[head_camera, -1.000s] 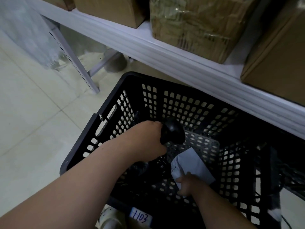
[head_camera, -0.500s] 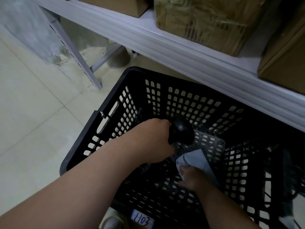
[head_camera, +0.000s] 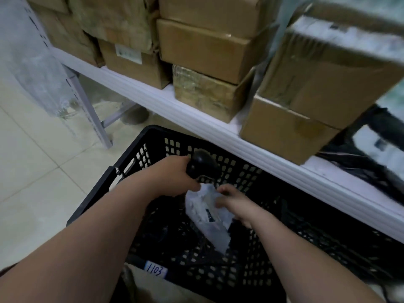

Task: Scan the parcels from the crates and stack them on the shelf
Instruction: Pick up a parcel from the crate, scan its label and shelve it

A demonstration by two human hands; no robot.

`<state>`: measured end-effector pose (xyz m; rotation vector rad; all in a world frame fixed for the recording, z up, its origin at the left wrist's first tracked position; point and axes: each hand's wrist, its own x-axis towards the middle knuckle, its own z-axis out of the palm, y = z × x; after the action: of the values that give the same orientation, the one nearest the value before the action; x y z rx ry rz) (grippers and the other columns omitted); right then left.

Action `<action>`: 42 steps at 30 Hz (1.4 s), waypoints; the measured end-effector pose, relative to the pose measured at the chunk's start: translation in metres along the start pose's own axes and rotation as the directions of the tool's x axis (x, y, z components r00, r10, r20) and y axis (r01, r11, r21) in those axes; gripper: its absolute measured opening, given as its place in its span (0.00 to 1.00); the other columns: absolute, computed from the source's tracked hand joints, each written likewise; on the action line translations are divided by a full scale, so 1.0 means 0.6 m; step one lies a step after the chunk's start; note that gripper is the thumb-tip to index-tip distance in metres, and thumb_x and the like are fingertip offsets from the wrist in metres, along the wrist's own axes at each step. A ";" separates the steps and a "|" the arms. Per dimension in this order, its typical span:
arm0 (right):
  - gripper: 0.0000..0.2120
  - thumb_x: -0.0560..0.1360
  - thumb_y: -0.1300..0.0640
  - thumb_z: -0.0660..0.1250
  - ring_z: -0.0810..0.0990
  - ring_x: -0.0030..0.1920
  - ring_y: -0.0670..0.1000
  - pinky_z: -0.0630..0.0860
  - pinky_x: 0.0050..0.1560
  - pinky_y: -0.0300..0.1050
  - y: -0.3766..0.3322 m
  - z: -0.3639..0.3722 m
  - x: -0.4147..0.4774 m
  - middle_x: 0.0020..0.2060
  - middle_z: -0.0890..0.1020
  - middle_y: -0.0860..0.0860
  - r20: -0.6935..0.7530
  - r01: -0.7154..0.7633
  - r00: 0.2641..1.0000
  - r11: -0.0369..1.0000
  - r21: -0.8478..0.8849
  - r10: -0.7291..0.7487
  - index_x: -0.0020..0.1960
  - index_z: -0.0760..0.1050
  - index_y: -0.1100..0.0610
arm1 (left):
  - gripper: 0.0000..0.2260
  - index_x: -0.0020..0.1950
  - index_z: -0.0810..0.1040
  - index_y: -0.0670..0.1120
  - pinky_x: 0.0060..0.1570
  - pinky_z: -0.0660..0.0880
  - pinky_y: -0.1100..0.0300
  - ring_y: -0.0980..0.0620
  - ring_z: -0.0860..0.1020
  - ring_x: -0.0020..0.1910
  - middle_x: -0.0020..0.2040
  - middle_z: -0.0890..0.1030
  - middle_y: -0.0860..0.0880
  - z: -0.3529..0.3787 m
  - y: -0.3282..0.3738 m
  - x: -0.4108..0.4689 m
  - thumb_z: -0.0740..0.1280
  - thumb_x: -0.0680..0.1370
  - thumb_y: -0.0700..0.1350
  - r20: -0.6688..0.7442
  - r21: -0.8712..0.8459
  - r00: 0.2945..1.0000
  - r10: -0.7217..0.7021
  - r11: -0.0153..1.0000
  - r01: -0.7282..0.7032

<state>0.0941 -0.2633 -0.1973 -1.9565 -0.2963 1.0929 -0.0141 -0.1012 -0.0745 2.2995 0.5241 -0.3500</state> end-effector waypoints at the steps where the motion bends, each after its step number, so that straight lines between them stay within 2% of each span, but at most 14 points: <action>1: 0.11 0.73 0.62 0.67 0.78 0.44 0.49 0.73 0.36 0.37 -0.019 -0.013 -0.029 0.46 0.79 0.51 0.017 0.007 1.000 0.999 0.040 -0.008 0.53 0.75 0.51 | 0.12 0.54 0.78 0.44 0.43 0.77 0.57 0.50 0.79 0.41 0.47 0.81 0.45 -0.003 0.003 -0.011 0.72 0.73 0.44 0.000 -0.079 1.000 -0.008 0.997 0.008; 3: 0.14 0.71 0.61 0.68 0.80 0.51 0.54 0.74 0.44 0.44 -0.047 -0.037 -0.081 0.50 0.81 0.53 0.042 0.028 0.999 0.996 0.082 -0.032 0.55 0.79 0.51 | 0.10 0.52 0.79 0.45 0.41 0.76 0.56 0.51 0.78 0.37 0.42 0.80 0.47 -0.005 0.009 -0.034 0.73 0.72 0.42 0.002 -0.217 1.000 -0.001 0.976 0.002; 5: 0.14 0.68 0.62 0.69 0.81 0.53 0.57 0.76 0.51 0.50 -0.063 -0.058 -0.129 0.51 0.83 0.57 0.059 0.067 0.995 0.981 0.180 -0.079 0.54 0.80 0.55 | 0.14 0.53 0.80 0.46 0.44 0.76 0.56 0.52 0.79 0.39 0.42 0.81 0.49 -0.003 0.015 -0.055 0.75 0.69 0.41 -0.001 -0.343 1.000 0.026 0.939 -0.024; 7: 0.09 0.69 0.63 0.70 0.81 0.44 0.56 0.77 0.46 0.48 -0.075 -0.074 -0.176 0.43 0.83 0.58 0.055 0.105 0.990 0.948 0.301 -0.127 0.50 0.78 0.59 | 0.15 0.53 0.80 0.49 0.45 0.76 0.58 0.52 0.81 0.43 0.44 0.83 0.49 0.002 0.026 -0.077 0.76 0.68 0.40 -0.006 -0.449 0.998 0.059 0.892 -0.056; 10: 0.04 0.73 0.62 0.70 0.80 0.36 0.53 0.76 0.41 0.44 -0.084 -0.086 -0.229 0.36 0.81 0.56 0.026 0.143 0.984 0.880 0.452 -0.174 0.45 0.75 0.59 | 0.16 0.52 0.79 0.49 0.41 0.76 0.59 0.54 0.81 0.39 0.37 0.83 0.53 0.016 0.048 -0.106 0.75 0.66 0.40 0.023 -0.550 0.990 0.138 0.829 -0.103; 13: 0.21 0.66 0.57 0.76 0.81 0.42 0.57 0.79 0.48 0.50 -0.080 -0.092 -0.266 0.43 0.81 0.61 0.045 0.154 0.975 0.809 0.568 -0.217 0.55 0.75 0.63 | 0.15 0.53 0.79 0.45 0.38 0.78 0.60 0.53 0.83 0.40 0.39 0.85 0.51 0.032 0.065 -0.127 0.74 0.68 0.35 -0.006 -0.611 0.986 0.167 0.780 -0.136; 15: 0.26 0.64 0.59 0.78 0.82 0.44 0.58 0.79 0.49 0.52 -0.074 -0.094 -0.288 0.47 0.81 0.61 0.044 0.171 0.972 0.820 0.546 -0.232 0.58 0.73 0.61 | 0.17 0.52 0.80 0.45 0.41 0.79 0.56 0.49 0.83 0.42 0.42 0.85 0.47 0.040 0.073 -0.133 0.75 0.65 0.37 -0.073 -0.597 0.985 0.158 0.784 -0.170; 17: 0.27 0.64 0.64 0.77 0.83 0.44 0.58 0.80 0.48 0.54 -0.073 -0.091 -0.302 0.49 0.82 0.59 0.004 0.201 0.974 0.870 0.450 -0.227 0.60 0.72 0.56 | 0.15 0.51 0.80 0.45 0.42 0.79 0.53 0.47 0.83 0.42 0.43 0.85 0.44 0.043 0.079 -0.137 0.74 0.67 0.34 -0.139 -0.579 0.981 0.134 0.793 -0.191; 20: 0.24 0.66 0.69 0.75 0.83 0.44 0.58 0.82 0.46 0.53 -0.079 -0.080 -0.304 0.50 0.83 0.60 -0.093 0.234 0.972 0.920 0.315 -0.215 0.59 0.74 0.55 | 0.16 0.51 0.80 0.44 0.39 0.78 0.53 0.47 0.82 0.39 0.40 0.84 0.45 0.042 0.082 -0.141 0.74 0.64 0.35 -0.169 -0.589 0.976 0.134 0.780 -0.209; 23: 0.19 0.67 0.69 0.75 0.84 0.38 0.56 0.82 0.40 0.50 -0.089 -0.081 -0.298 0.44 0.84 0.58 -0.164 0.242 0.967 0.901 0.360 -0.195 0.55 0.76 0.57 | 0.13 0.51 0.79 0.43 0.34 0.78 0.58 0.50 0.81 0.35 0.37 0.84 0.47 0.035 0.081 -0.143 0.74 0.69 0.32 -0.138 -0.633 0.979 0.153 0.746 -0.206; 27: 0.20 0.69 0.64 0.75 0.84 0.38 0.57 0.81 0.38 0.51 -0.102 -0.101 -0.293 0.45 0.85 0.60 -0.254 0.253 0.956 0.851 0.461 -0.147 0.57 0.73 0.61 | 0.09 0.48 0.77 0.41 0.29 0.74 0.61 0.53 0.76 0.27 0.31 0.78 0.46 0.023 0.073 -0.148 0.68 0.73 0.29 -0.098 -0.697 0.984 0.151 0.695 -0.176; 33: 0.20 0.69 0.63 0.75 0.85 0.43 0.60 0.81 0.42 0.54 -0.104 -0.122 -0.293 0.47 0.85 0.61 -0.408 0.345 0.904 0.780 0.522 -0.127 0.59 0.74 0.61 | 0.12 0.51 0.79 0.45 0.33 0.76 0.61 0.54 0.80 0.33 0.35 0.83 0.52 0.011 0.060 -0.160 0.70 0.73 0.30 -0.130 -0.619 0.977 0.166 0.756 -0.211; 37: 0.20 0.68 0.62 0.76 0.84 0.44 0.59 0.81 0.47 0.55 -0.101 -0.132 -0.305 0.48 0.84 0.59 -0.489 0.391 0.862 0.791 0.470 -0.135 0.58 0.74 0.60 | 0.14 0.45 0.78 0.50 0.36 0.72 0.69 0.62 0.79 0.32 0.32 0.82 0.58 0.005 0.055 -0.173 0.72 0.71 0.31 -0.248 -0.435 0.944 0.220 0.845 -0.311; 42: 0.18 0.68 0.62 0.76 0.84 0.41 0.55 0.80 0.41 0.50 -0.096 -0.143 -0.318 0.47 0.84 0.56 -0.531 0.413 0.834 0.806 0.425 -0.148 0.55 0.75 0.58 | 0.18 0.44 0.79 0.54 0.37 0.72 0.75 0.64 0.80 0.40 0.42 0.82 0.59 -0.006 0.045 -0.182 0.74 0.67 0.31 -0.350 -0.242 0.891 0.289 0.891 -0.384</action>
<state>0.0598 -0.3833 -0.0196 -1.5408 -0.0120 0.3954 -0.0971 -0.1450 -0.0123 2.0930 0.2848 0.2523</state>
